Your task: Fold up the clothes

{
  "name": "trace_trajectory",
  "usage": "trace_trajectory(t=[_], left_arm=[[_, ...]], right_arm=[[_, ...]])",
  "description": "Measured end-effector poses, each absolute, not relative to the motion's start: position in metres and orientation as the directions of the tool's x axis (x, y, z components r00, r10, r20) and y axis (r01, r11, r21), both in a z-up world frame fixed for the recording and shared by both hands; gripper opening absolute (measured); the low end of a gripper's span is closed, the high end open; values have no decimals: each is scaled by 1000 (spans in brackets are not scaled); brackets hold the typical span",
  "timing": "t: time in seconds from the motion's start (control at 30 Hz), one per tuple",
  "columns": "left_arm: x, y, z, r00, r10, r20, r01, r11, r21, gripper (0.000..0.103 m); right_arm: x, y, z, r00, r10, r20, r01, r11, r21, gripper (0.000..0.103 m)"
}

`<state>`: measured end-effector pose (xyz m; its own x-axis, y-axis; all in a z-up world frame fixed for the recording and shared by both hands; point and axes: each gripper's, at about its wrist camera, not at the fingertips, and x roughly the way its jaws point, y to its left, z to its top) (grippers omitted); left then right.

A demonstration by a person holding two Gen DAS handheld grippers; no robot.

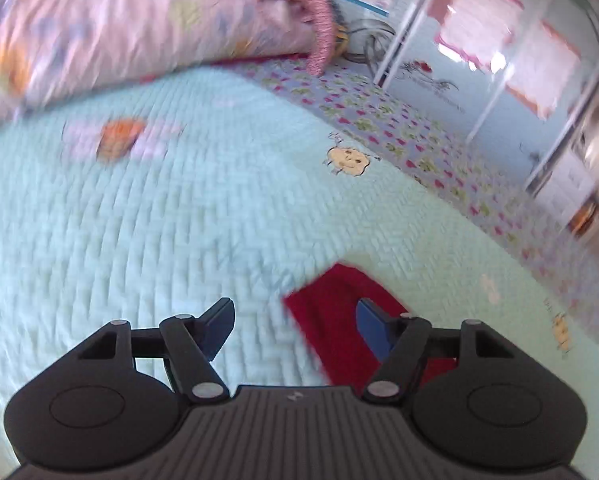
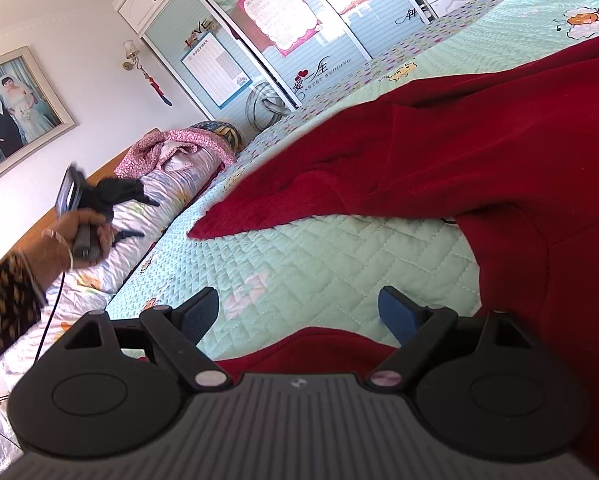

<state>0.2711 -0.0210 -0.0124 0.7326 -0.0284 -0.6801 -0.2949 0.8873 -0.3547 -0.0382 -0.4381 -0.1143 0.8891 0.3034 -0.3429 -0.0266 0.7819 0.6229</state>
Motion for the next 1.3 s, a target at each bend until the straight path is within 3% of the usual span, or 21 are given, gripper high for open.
trace_trajectory(t=[0.13,0.47,0.6,0.67,0.7,1.03,1.3], left_arm=[[265,-24,-44,719,-140,-681,-280,838,-469,70],[284,-53,-96,742,-358,-566,-234,654,-720,74],[300,-75,-94,746,-366,-556,-166,707,-688,74],[307,-86,-96,727,-370,-579,-149,737,-659,50],[311,-92,-97,715,-372,-592,-144,750,-645,7],[296,-48,-51,832,-260,-491,-159,736,-658,4],[278,-42,-69,774,-245,-584,-176,802,-571,4]], right_arm=[[-38,-437,-114,890,304,-341,-27,781,624,88],[-37,-436,-114,890,301,-343,-26,784,621,88],[-37,-436,-114,890,300,-343,-26,784,620,88],[-37,-436,-114,890,300,-342,-26,784,620,88],[-37,-436,-115,891,300,-342,-26,784,620,88],[-35,-435,-114,890,298,-345,-23,786,618,88],[-27,-422,-92,840,314,-442,-39,848,528,88]])
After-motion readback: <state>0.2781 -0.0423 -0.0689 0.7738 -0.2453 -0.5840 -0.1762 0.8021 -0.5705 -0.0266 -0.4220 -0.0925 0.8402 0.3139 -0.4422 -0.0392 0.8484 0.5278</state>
